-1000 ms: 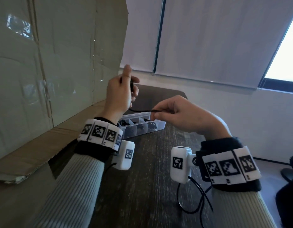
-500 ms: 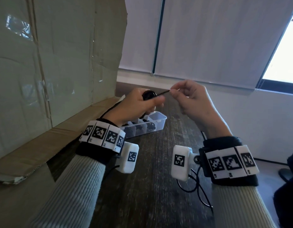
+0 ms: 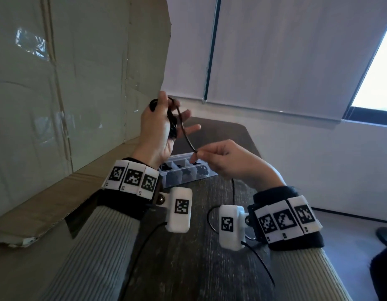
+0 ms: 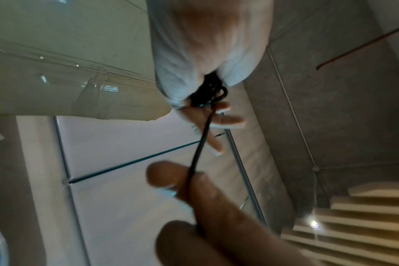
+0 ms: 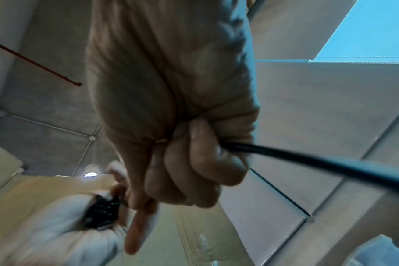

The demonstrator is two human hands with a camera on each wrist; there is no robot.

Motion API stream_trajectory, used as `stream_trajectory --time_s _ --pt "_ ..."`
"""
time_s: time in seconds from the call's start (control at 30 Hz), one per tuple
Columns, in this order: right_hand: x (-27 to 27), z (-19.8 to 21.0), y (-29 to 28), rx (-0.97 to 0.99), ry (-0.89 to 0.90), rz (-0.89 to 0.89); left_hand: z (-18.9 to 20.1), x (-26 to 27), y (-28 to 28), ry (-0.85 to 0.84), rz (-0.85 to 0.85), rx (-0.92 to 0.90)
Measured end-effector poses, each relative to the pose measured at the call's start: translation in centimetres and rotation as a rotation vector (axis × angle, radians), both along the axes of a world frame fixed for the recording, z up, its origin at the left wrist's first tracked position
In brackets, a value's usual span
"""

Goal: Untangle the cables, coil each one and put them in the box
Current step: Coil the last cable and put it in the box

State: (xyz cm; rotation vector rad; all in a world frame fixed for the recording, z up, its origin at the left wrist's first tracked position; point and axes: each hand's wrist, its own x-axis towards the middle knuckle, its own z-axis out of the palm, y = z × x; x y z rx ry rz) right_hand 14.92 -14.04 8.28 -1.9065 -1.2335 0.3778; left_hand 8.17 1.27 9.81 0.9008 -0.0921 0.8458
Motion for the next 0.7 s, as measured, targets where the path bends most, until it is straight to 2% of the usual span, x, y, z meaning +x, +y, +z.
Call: stream_trajectory --time_s 0.1,0.17,0.27,0.37,0.4,0.5,0.57,0.63,0.7 --pt "-0.9 0.7 -0.5 -0.116 -0.098 0.032 -0.5 0.4 0.2 0.093 0.139 0.068" --pt "-0.9 1.4 -1.6 -0.152 -0.173 0.016 -0.8 0.4 1.0 0.170 0.260 0.243" --pt "-0.1 2.2 -3.2 0.023 -0.179 -0.006 -1.6 0.3 2.3 0.250 0.419 0.602" --pt "0.0 2.5 -3.1 0.201 -0.197 -0.044 -2.2 0.3 1.2 0.400 0.487 1.018" --pt "-0.1 2.6 -2.8 0.244 -0.204 -0.053 -2.2 0.3 0.5 0.455 0.461 1.103" --pt "0.4 2.4 -2.3 0.395 -0.248 -0.140 -2.2 0.3 -1.3 0.516 0.169 1.086" --pt "1.0 2.2 -2.3 0.507 -0.239 -0.222 -2.0 0.2 -1.9 0.469 0.002 1.030" --pt "1.7 1.9 -2.4 0.596 -0.186 -0.299 -1.8 0.1 -2.0 0.401 -0.029 1.018" --pt "2.1 1.8 -2.8 0.625 -0.112 -0.390 -1.6 0.0 -1.7 0.338 -0.058 0.932"
